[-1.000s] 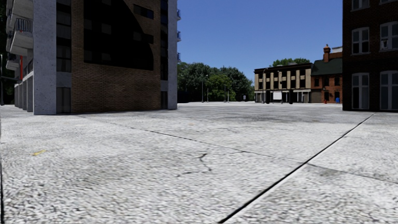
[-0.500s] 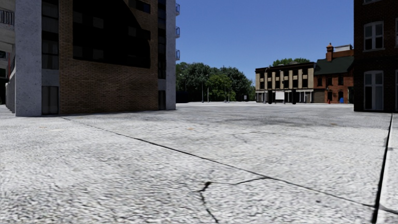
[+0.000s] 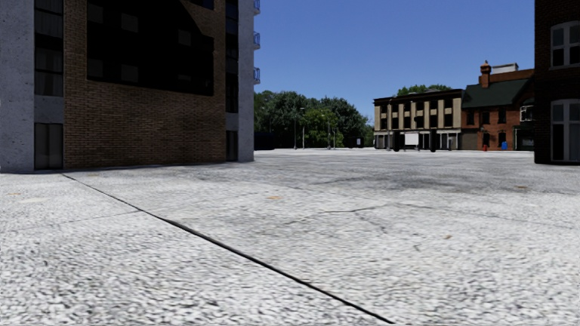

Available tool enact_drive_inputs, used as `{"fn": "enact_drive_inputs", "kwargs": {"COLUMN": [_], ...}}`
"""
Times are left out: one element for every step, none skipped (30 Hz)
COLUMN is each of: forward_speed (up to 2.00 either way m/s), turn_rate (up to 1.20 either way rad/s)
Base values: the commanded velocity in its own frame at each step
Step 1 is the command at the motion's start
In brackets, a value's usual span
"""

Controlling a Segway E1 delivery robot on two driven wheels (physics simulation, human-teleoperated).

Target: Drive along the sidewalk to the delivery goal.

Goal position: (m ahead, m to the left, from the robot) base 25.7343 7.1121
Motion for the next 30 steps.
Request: {"fn": "enact_drive_inputs", "kwargs": {"forward_speed": [2.0,2.0,2.0,2.0,2.0,2.0,2.0,2.0,2.0,2.0,2.0,2.0,2.0,2.0,2.0,2.0,2.0,2.0,2.0,2.0,2.0,2.0,2.0,2.0,2.0,2.0,2.0,2.0,2.0,2.0], "turn_rate": [0.0,0.0,0.0,0.0,0.0,0.0,0.0,0.0,0.0,0.0,0.0,0.0,0.0,0.0,0.0,0.0,0.0,0.0,0.0,0.0,0.0,0.0,0.0,0.0,0.0,0.0,0.0,0.0,0.0,0.0]}}
